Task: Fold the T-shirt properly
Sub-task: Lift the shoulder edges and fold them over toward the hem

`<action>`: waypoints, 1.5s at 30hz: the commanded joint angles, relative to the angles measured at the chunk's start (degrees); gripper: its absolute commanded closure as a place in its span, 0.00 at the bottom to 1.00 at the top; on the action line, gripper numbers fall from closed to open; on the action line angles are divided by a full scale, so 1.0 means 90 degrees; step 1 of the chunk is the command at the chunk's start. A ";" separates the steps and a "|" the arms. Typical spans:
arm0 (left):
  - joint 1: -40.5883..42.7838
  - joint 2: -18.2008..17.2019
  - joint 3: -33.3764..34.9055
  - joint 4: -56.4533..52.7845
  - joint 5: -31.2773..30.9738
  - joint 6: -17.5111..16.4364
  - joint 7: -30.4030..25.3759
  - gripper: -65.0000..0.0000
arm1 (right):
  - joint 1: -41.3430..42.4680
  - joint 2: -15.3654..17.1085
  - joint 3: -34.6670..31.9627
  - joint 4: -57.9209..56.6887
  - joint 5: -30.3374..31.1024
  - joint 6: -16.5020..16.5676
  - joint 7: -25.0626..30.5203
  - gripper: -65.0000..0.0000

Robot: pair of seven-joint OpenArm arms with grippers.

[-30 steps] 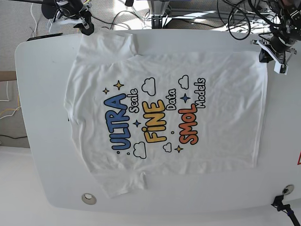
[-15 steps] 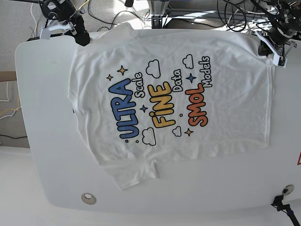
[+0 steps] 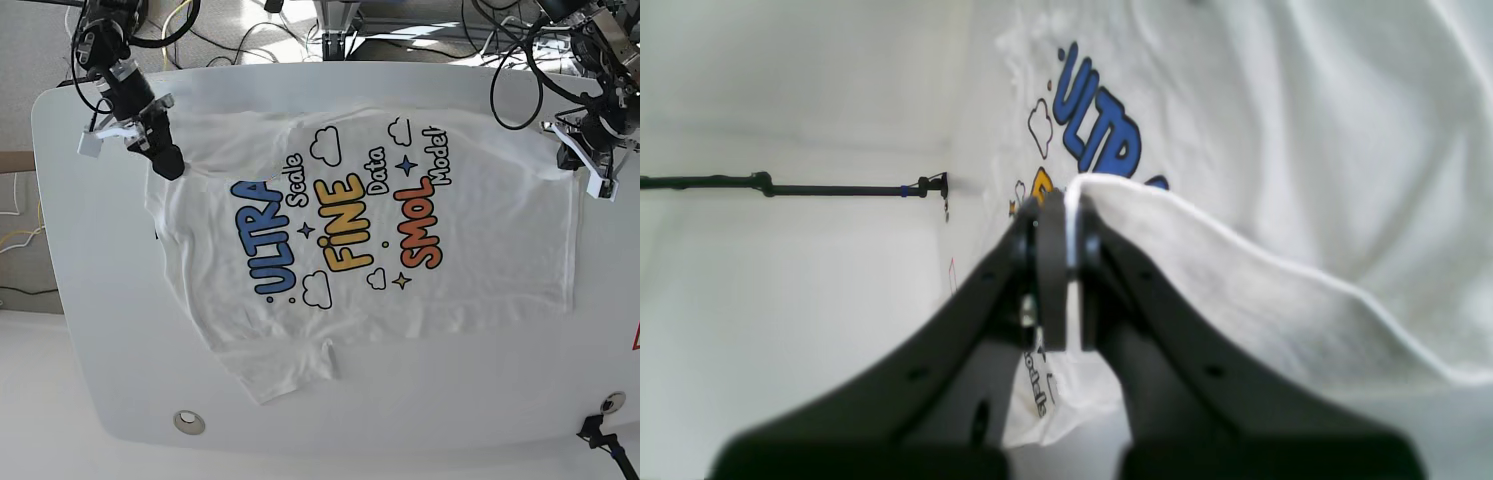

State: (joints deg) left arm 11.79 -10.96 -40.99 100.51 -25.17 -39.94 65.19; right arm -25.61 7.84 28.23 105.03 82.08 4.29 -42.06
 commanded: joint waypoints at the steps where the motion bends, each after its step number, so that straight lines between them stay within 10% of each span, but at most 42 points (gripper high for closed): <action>1: -0.0055 -0.0086 -0.0031 -0.0164 -0.0061 -0.0006 -0.0059 1.00 | 0.0291 0.0218 -0.0260 -0.0442 0.0105 0.0065 0.0000 1.00; 45: -0.2302 -0.0731 -0.0188 -0.2088 -0.0061 -0.0006 -0.0078 1.00 | 0.3661 0.0648 -0.1139 -0.3460 -0.0442 0.0075 0.0010 1.00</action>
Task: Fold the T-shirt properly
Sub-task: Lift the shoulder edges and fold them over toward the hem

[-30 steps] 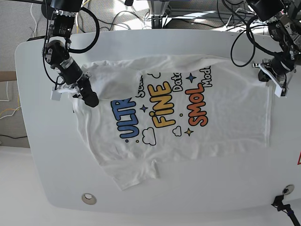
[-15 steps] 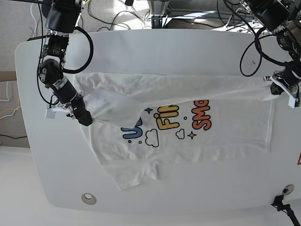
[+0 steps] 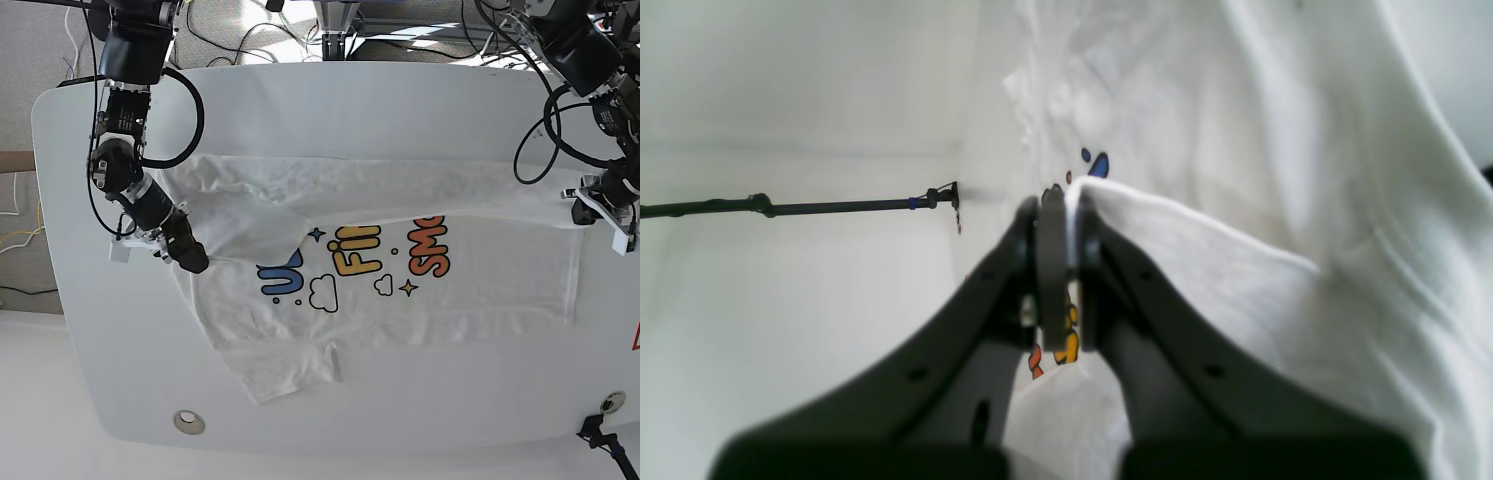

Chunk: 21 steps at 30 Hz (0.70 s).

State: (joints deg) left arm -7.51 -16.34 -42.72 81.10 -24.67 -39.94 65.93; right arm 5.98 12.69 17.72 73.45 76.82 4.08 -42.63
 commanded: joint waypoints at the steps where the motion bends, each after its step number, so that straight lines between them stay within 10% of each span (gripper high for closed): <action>1: -0.0235 -0.0133 0.0004 0.0029 -0.0117 -0.0006 -0.0161 1.00 | 0.0210 0.0129 0.0029 0.0010 0.0144 0.0099 0.0073 1.00; 8: -0.0314 -0.0182 0.0180 0.0029 -0.0117 -0.0006 -0.0161 0.97 | 0.0464 0.0138 0.0029 -0.0234 0.0144 0.0099 0.0073 1.00; 13: -0.0470 -0.0319 0.0366 0.0029 -0.0107 0.0282 -0.0542 0.58 | 0.0659 0.0148 0.0019 -0.0371 -0.0052 0.0060 0.0063 1.00; 18: -0.0773 -0.0915 0.1450 -0.0547 -0.0107 0.0497 -0.1655 0.29 | 0.0786 0.0148 0.0019 -0.0098 -0.0628 0.0079 -0.0123 0.34; 21: -0.0753 -0.1296 0.1870 -0.0440 -0.0107 0.0487 -0.2349 0.29 | 0.0630 0.0217 0.0019 0.0713 -0.1204 0.0060 -0.0240 0.19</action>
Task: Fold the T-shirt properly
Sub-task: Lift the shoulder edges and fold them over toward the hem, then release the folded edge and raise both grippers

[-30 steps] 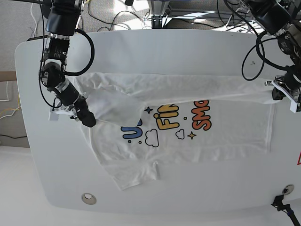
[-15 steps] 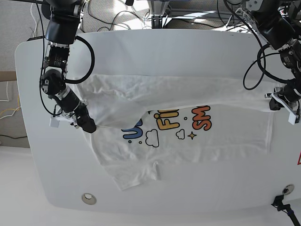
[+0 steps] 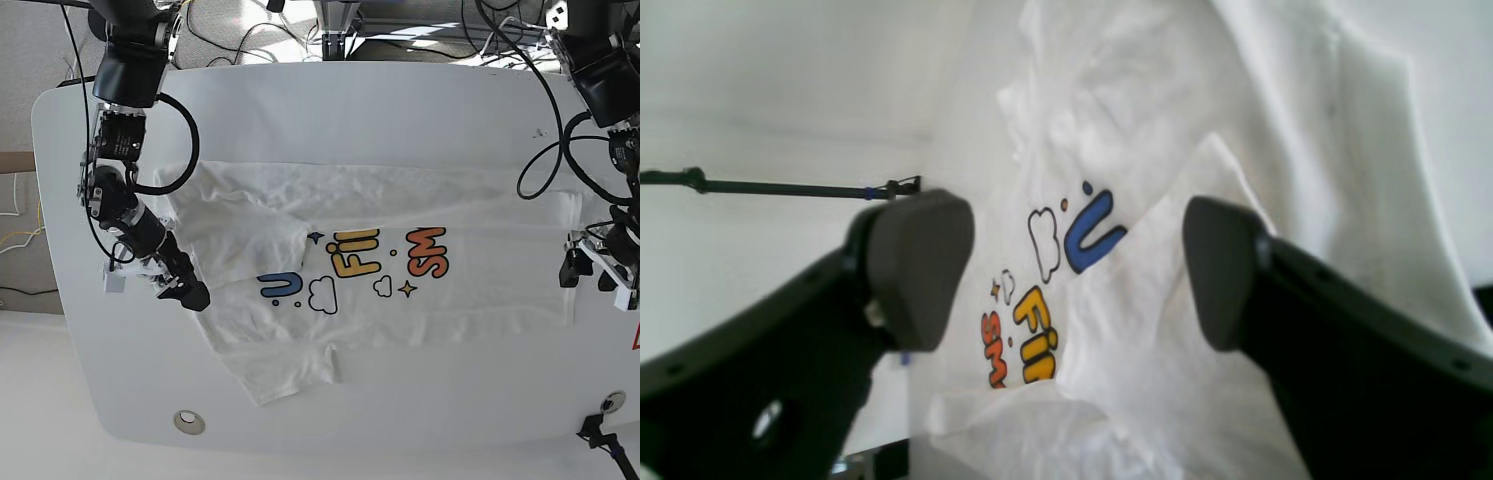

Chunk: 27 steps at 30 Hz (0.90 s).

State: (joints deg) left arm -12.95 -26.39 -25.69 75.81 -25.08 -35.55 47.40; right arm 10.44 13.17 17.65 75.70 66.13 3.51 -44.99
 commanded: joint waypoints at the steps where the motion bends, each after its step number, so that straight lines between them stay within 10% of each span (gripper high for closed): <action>1: -0.0051 -0.0306 0.0056 0.0285 -0.0061 -0.0001 -0.0495 0.29 | 0.0027 0.0261 0.0027 0.0805 -0.0222 0.0123 -0.0085 0.19; 15: 0.2899 -0.0628 -0.0198 0.1457 0.0985 -0.0001 -0.3337 0.29 | -0.2268 0.0427 -0.0208 0.3354 -0.4676 0.0709 0.0257 0.19; 27: 0.3183 -0.0198 -0.0852 0.1447 0.1014 -0.0030 -0.3337 0.29 | -0.2376 0.0427 -0.0227 0.1909 -0.5086 0.1110 0.1155 0.19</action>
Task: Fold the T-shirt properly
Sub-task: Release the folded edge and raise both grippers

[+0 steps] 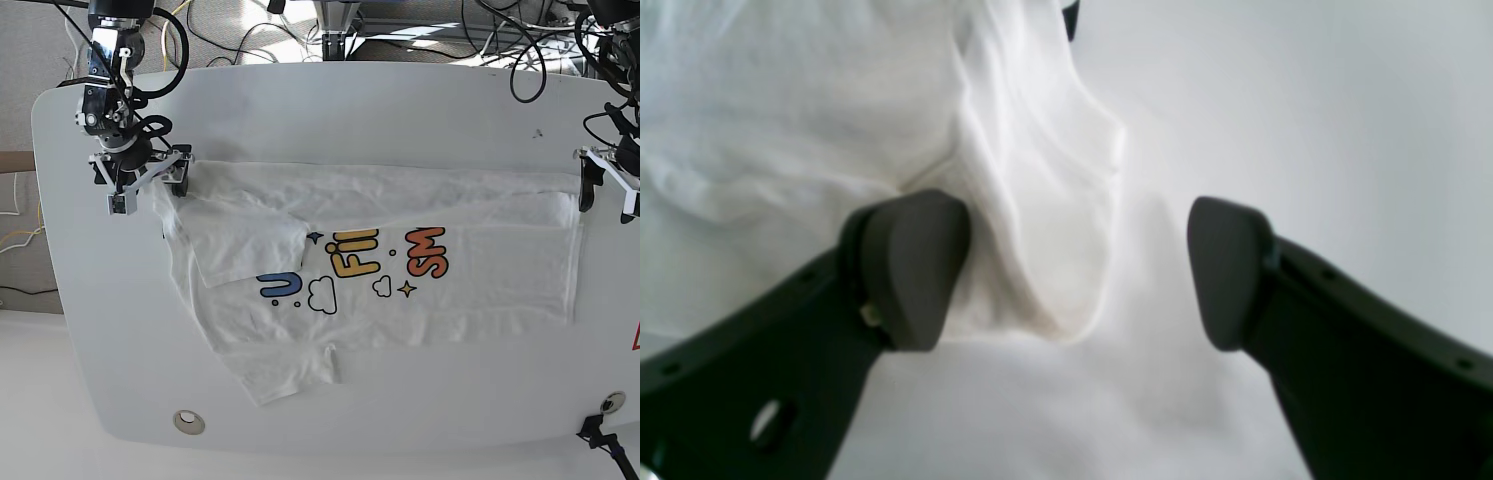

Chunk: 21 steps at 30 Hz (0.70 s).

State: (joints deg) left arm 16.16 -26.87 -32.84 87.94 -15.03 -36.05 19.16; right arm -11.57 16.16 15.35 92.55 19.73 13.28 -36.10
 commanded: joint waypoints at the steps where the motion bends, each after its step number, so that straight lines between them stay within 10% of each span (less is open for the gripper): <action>1: -0.0052 -0.0145 -0.0068 0.0090 -0.0103 0.0025 -0.0199 0.29 | 0.0070 0.0094 0.0018 -0.0013 0.0089 0.0034 0.0216 0.19; 6: -0.0091 -0.0164 -0.0068 0.0070 -0.0103 0.0025 0.0162 0.29 | 0.0060 0.0084 -0.0295 -0.0462 0.0089 0.0034 0.0607 0.32; 13: -0.0521 -0.0145 -0.0039 -0.0643 -0.0103 0.0035 0.0230 0.29 | 0.0050 -0.0218 -0.0285 -0.0657 0.0050 0.0337 0.0626 1.00; 21: -0.0990 -0.0155 0.0391 -0.1903 -0.0093 0.0025 0.0221 0.29 | -0.0067 -0.0228 -0.0295 -0.0657 0.0050 0.0337 0.0616 1.00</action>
State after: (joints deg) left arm 8.01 -26.85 -29.04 70.02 -14.87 -35.88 22.81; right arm -11.79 13.78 12.69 86.52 20.86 16.16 -27.97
